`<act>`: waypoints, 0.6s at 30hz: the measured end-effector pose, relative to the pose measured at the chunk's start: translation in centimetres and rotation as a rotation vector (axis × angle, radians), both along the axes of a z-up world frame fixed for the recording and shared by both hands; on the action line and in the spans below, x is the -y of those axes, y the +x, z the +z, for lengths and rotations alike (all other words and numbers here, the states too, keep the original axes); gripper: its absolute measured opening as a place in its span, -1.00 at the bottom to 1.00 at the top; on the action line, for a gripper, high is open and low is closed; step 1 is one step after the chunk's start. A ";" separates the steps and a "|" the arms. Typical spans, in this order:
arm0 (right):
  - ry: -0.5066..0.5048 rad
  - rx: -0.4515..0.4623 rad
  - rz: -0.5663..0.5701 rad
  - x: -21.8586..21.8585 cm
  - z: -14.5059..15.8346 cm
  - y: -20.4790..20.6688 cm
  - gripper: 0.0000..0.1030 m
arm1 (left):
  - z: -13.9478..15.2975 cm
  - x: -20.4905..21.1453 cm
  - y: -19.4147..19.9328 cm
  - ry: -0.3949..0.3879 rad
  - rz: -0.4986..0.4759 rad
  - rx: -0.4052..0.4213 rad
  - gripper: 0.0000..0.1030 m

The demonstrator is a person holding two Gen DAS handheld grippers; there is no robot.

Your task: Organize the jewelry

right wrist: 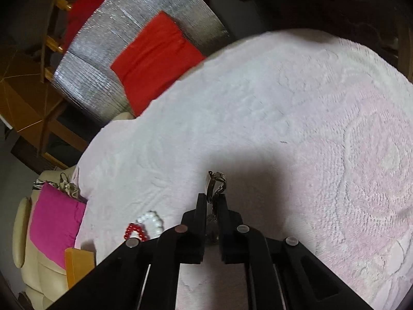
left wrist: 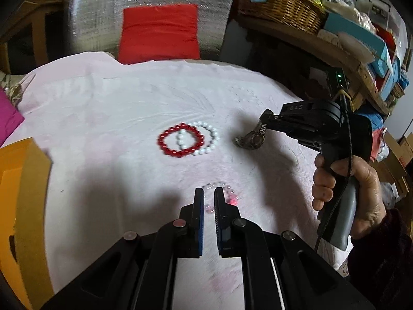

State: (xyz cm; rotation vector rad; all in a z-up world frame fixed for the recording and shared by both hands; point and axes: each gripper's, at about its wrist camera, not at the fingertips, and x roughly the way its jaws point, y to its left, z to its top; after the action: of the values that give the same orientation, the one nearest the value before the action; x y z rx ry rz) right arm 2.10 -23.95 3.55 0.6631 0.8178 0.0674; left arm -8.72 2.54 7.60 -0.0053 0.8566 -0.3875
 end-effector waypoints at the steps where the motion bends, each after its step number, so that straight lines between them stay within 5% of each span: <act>1: 0.003 0.013 0.002 -0.1 0.3 -0.1 -0.83 | 0.2 -0.4 -0.2 0.002 0.006 0.006 -0.85; 9: -0.004 0.128 0.023 -2.3 3.0 -1.4 -0.83 | -0.6 -2.2 -0.6 -0.010 0.004 -0.009 -0.84; 15: -0.035 0.179 0.031 -2.6 4.2 -2.2 -0.83 | -3.0 0.0 1.0 -0.022 -0.023 -0.048 0.06; 18: -0.041 0.189 0.025 -2.1 4.3 -2.5 -0.83 | -3.7 1.5 1.7 -0.022 -0.057 -0.039 0.06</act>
State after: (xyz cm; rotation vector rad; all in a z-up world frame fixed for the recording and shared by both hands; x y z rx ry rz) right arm -0.37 -21.88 7.82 0.5980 0.6434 0.1333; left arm -7.04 1.06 3.87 -0.0092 0.8926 -0.4516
